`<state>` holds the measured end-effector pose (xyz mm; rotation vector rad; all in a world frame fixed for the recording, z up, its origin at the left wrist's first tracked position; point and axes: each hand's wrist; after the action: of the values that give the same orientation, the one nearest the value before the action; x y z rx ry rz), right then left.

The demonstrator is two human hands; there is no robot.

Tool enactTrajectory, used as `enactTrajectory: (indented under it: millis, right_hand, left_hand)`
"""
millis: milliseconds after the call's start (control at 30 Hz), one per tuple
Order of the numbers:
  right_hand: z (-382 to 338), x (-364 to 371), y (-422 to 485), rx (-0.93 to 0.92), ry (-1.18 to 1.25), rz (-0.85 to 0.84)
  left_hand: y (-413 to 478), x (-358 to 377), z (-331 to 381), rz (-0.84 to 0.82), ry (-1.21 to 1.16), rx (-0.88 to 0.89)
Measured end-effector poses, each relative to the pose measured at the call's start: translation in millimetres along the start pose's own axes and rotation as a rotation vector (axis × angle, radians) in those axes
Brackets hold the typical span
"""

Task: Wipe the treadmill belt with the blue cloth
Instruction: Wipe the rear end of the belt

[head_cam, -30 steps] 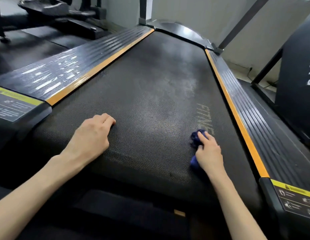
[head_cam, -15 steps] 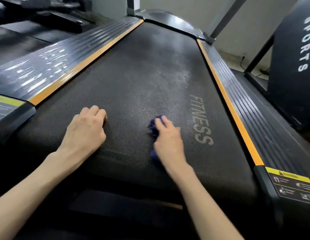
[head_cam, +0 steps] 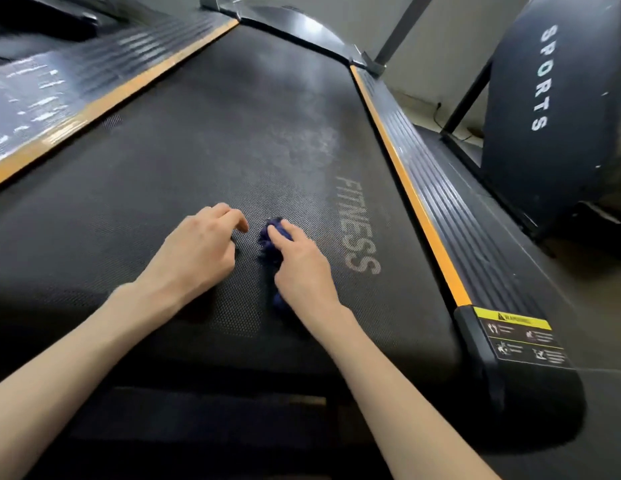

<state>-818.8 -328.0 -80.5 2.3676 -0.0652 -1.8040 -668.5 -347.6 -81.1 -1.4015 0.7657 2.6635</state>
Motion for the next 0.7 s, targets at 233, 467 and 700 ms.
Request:
enactTrajectory:
  millis: [233, 467, 700]
  right_hand:
    - [128.4, -49.2, -50.5, 0.313, 0.045, 0.087]
    - [167.3, -75.4, -61.0, 0.355, -0.038, -0.020]
    - [124.2, -58.4, -61.3, 0.245, 0.065, 0.044]
  left_hand:
    - [12.3, 28.0, 38.1, -0.068, -0.077, 0.119]
    - [6.1, 31.9, 30.8, -0.153, -0.067, 0.159]
    - [5.5, 42.0, 28.3, -0.081, -0.033, 0.173]
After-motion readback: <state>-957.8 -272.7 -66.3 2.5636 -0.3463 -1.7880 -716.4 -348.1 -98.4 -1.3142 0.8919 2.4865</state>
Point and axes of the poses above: each hand's wrist, its own y-axis towards the middle knuckle, its own x-axis out of the palm, z = x × y, and after that the axes turned 1 degree about -y, right-handed
